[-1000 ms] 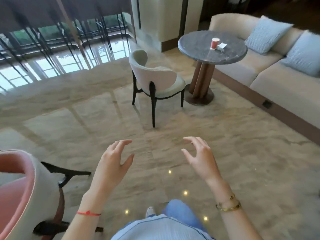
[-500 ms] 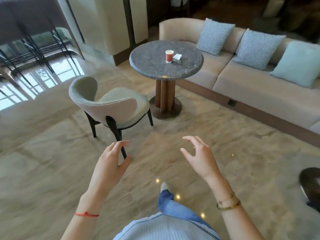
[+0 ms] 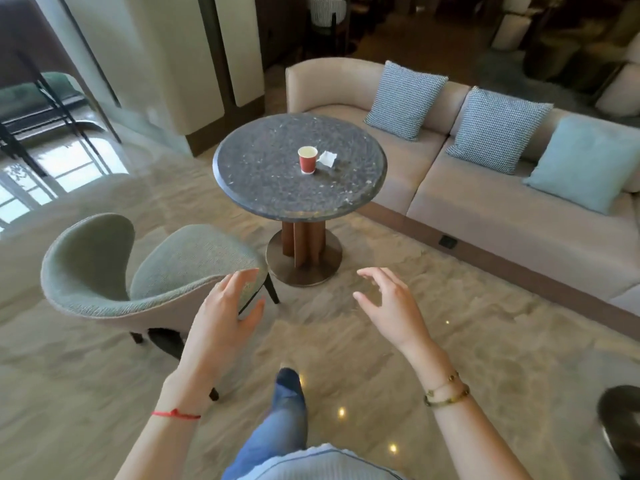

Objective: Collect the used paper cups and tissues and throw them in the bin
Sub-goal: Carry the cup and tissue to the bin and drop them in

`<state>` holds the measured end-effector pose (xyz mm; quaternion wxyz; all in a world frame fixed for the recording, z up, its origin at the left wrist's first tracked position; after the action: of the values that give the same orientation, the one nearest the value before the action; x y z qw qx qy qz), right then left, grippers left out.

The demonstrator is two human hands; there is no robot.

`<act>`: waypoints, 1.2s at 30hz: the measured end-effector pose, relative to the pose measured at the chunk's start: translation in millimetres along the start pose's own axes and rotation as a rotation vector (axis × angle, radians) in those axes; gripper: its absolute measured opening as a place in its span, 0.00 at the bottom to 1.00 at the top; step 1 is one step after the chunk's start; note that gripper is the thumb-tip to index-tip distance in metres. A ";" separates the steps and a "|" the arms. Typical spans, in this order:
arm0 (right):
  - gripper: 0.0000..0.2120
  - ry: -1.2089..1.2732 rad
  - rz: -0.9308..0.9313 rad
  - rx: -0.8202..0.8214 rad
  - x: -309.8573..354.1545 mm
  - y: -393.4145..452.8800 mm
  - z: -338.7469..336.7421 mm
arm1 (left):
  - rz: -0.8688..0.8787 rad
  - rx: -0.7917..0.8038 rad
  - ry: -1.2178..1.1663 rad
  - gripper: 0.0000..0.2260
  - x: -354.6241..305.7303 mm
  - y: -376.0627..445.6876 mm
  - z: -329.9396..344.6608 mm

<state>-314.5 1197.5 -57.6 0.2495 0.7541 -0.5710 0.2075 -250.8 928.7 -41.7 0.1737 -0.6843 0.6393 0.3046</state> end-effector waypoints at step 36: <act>0.21 -0.284 -0.069 0.456 -200.9 701.5 171.4 | -0.391 0.182 0.033 0.44 89.0 627.6 241.0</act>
<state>-1039.0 1087.9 -215.3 -0.0023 0.8312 -0.5130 0.2144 -913.6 934.7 -185.2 0.2799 -0.7817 0.5220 0.1949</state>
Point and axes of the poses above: each hand's wrist, its own y-axis towards the middle knuckle, its own z-axis out of the palm, x = y × z, the point moved 6 cm from there along y, towards the middle knuckle, and after that the axes turned 3 degrees about -y, right-handed, at the moved point
